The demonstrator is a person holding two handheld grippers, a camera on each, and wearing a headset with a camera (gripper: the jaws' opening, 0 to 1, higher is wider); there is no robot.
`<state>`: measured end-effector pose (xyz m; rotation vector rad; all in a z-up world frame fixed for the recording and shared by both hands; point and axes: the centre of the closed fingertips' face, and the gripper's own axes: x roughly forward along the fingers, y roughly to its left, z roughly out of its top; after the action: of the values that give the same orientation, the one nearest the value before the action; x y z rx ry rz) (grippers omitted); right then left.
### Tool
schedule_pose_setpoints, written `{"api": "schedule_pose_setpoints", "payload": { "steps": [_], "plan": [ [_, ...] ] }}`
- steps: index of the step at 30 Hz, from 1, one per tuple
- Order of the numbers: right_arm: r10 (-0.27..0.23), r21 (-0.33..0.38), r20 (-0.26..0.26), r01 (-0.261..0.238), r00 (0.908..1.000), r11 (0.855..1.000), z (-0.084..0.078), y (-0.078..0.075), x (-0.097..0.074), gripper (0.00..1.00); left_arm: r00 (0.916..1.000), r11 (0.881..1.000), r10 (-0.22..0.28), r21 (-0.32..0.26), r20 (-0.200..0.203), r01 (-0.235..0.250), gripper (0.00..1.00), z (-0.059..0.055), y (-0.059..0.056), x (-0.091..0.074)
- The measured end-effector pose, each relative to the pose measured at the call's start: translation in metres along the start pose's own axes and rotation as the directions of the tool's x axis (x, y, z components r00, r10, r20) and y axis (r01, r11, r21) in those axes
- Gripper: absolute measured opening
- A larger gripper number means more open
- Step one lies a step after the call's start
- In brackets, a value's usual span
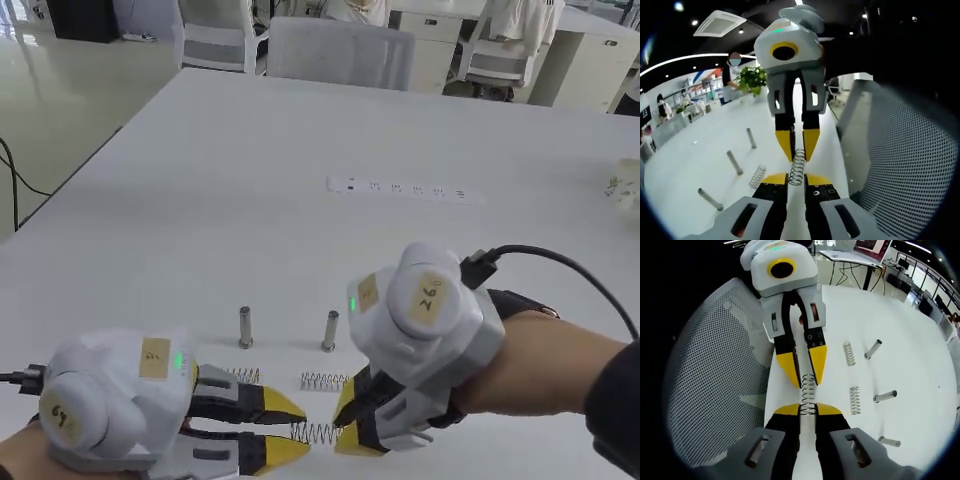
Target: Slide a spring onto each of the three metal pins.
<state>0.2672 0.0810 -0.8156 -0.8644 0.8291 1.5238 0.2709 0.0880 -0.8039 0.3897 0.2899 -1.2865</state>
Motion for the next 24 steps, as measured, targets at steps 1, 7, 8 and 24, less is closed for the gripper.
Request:
{"api": "schedule_pose_setpoints", "payload": {
  "steps": [1,7,8,24],
  "plan": [
    [0.004,0.001,-0.004,-0.004,1.0,1.0,0.0,0.001,0.0,0.07,0.9999,1.0,-0.005,0.015,-0.012,0.005,0.04,-0.001,-0.002,0.001],
    [0.015,0.025,-0.008,-0.014,0.9999,1.0,0.001,0.005,0.0,0.07,0.999,0.998,-0.009,0.059,-0.044,0.012,0.03,-0.005,-0.004,0.001],
    [0.013,0.027,-0.008,-0.013,0.9999,1.0,0.002,0.005,-0.001,0.07,0.9989,0.998,-0.01,0.06,-0.047,0.013,0.03,-0.005,-0.004,0.001],
    [-0.032,0.027,0.057,0.03,0.9979,0.999,0.025,0.0,-0.015,0.07,0.9991,0.998,0.025,0.063,-0.033,-0.023,0.02,-0.004,0.003,-0.002]
  ]
}}
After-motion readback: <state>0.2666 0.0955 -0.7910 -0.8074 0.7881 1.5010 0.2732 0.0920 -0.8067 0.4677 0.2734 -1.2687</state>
